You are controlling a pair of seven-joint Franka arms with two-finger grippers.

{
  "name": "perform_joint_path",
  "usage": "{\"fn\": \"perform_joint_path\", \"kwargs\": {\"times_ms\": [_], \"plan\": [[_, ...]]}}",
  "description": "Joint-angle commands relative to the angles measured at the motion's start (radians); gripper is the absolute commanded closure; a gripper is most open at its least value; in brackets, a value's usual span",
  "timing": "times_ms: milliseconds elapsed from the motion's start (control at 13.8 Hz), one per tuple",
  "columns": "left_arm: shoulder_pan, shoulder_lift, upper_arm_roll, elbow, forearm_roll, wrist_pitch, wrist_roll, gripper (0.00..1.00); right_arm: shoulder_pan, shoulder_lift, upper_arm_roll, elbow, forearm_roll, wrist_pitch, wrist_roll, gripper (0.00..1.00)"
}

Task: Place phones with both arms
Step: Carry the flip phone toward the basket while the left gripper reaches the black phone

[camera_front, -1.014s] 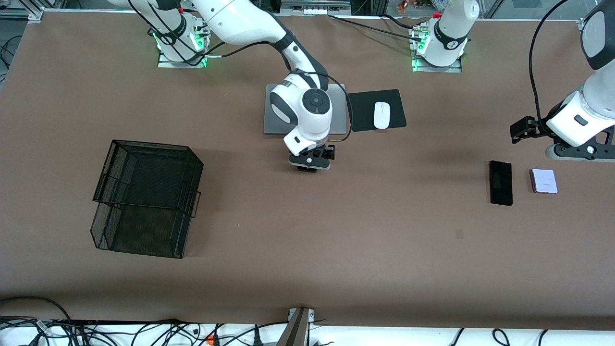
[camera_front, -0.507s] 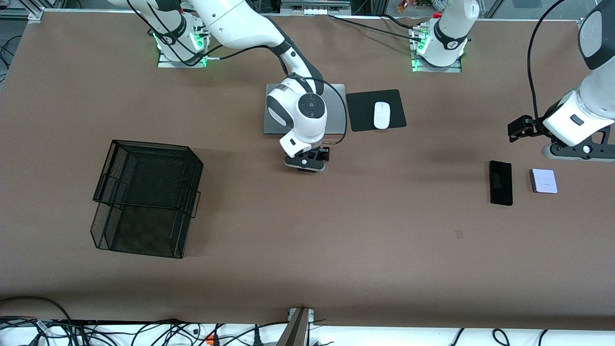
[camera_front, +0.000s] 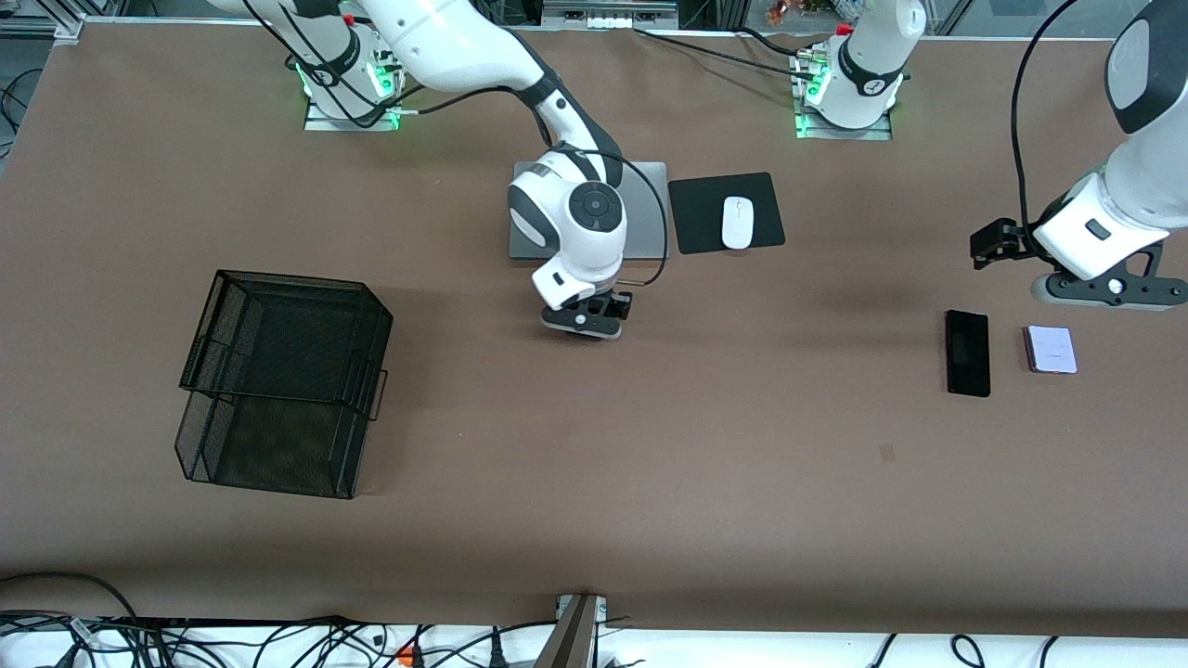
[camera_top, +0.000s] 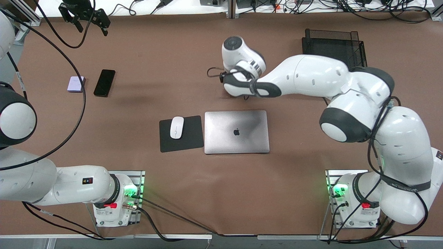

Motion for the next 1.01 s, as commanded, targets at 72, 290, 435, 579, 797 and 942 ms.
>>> {"fn": "perform_joint_path", "kwargs": {"times_ms": [72, 290, 435, 579, 797, 942], "plan": [[-0.001, -0.003, -0.004, 0.008, -0.018, -0.019, 0.018, 0.0, -0.106, -0.237, 0.01, -0.026, 0.031, -0.235, -0.136, 0.86], [0.016, 0.02, 0.002, 0.006, -0.019, -0.082, 0.019, 0.0, -0.18, -0.363, -0.022, -0.034, 0.059, -0.399, -0.355, 0.85], [0.05, 0.083, 0.008, 0.006, -0.022, -0.117, 0.019, 0.0, -0.18, -0.405, -0.127, -0.043, 0.059, -0.475, -0.527, 0.85], [0.062, 0.178, 0.011, 0.003, -0.009, -0.113, 0.009, 0.0, -0.18, -0.428, -0.258, -0.075, 0.059, -0.498, -0.717, 0.85], [0.137, 0.321, 0.02, -0.049, -0.004, 0.159, 0.01, 0.0, -0.181, -0.486, -0.437, -0.202, 0.064, -0.44, -0.984, 0.85], [0.147, 0.373, 0.023, -0.095, 0.004, 0.331, 0.012, 0.0, -0.181, -0.529, -0.543, -0.331, 0.082, -0.315, -1.142, 0.85]]}}
